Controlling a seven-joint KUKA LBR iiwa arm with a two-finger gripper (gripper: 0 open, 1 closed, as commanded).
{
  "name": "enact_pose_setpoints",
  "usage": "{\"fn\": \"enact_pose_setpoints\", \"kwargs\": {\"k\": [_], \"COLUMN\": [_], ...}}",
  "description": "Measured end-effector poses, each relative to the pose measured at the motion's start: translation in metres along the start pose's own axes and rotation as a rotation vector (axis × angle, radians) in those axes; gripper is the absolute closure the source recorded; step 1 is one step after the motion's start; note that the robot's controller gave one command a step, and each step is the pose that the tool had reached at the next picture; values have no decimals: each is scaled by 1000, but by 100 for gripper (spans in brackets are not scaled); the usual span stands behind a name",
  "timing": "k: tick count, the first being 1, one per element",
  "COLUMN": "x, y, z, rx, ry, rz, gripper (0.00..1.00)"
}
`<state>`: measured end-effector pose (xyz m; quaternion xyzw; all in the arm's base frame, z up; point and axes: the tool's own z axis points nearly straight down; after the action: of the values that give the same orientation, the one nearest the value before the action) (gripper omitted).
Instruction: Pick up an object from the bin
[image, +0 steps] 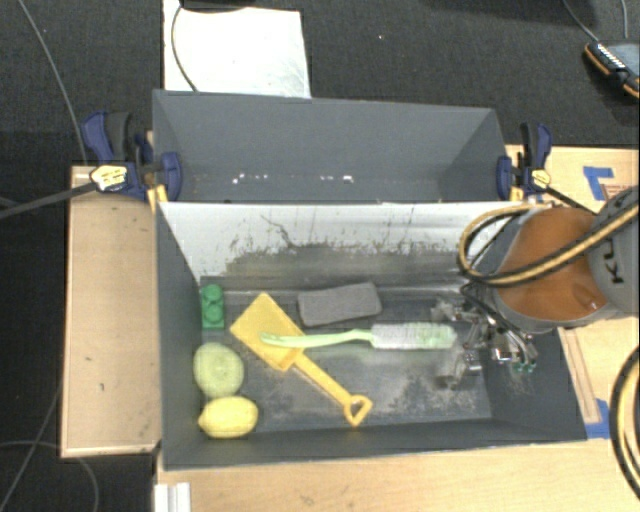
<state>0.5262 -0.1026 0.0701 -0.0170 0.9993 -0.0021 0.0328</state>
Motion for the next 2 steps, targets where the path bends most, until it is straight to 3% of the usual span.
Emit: {"fn": "enact_pose_setpoints", "kwargs": {"k": [1,2], "x": [2,2], "y": [62,62], "z": [-28,-28], "rx": [-19,-19], "ry": [36,36], "rz": [-180,-180], "gripper": [100,100]}}
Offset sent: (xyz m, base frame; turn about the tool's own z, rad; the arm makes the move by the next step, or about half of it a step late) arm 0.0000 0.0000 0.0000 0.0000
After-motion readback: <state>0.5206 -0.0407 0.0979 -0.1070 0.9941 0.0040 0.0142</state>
